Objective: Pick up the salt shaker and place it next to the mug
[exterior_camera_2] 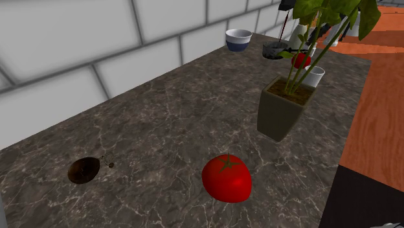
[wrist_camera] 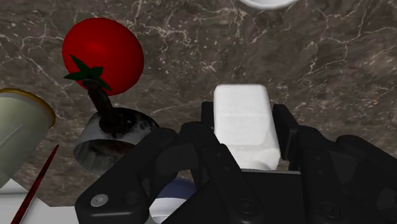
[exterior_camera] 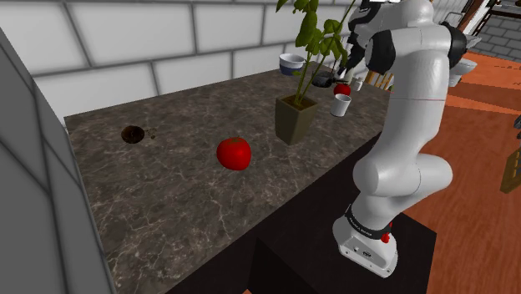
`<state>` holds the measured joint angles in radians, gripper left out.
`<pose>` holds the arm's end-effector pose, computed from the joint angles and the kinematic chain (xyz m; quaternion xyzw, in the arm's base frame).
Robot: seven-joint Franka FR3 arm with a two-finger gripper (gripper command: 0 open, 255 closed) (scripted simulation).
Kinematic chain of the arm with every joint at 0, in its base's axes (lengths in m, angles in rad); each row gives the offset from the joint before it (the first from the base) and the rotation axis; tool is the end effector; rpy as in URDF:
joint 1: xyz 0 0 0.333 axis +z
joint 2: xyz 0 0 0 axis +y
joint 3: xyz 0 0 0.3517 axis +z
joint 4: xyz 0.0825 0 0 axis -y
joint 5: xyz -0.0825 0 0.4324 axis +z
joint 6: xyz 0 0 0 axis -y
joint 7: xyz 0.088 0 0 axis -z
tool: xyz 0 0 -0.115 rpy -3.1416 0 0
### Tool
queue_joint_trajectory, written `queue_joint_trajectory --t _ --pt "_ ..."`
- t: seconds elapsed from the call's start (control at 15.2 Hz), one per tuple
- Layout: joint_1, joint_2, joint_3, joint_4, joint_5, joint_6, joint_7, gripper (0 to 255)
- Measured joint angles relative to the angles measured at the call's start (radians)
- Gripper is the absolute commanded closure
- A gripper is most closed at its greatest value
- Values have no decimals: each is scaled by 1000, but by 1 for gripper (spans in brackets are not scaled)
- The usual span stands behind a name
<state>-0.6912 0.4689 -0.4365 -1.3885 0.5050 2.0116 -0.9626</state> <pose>0.4167 -0.6525 0.4947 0.9755 -0.1352 0.1734 0.0125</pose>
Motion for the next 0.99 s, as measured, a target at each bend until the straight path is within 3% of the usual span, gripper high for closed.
queue_joint_trajectory --t 0.13,0.26,0.99 --pt "-43 67 5 103 20 -44 -10 255" --pt "-59 94 9 128 31 -47 -21 255" --pt "-51 115 23 17 61 74 -74 255"
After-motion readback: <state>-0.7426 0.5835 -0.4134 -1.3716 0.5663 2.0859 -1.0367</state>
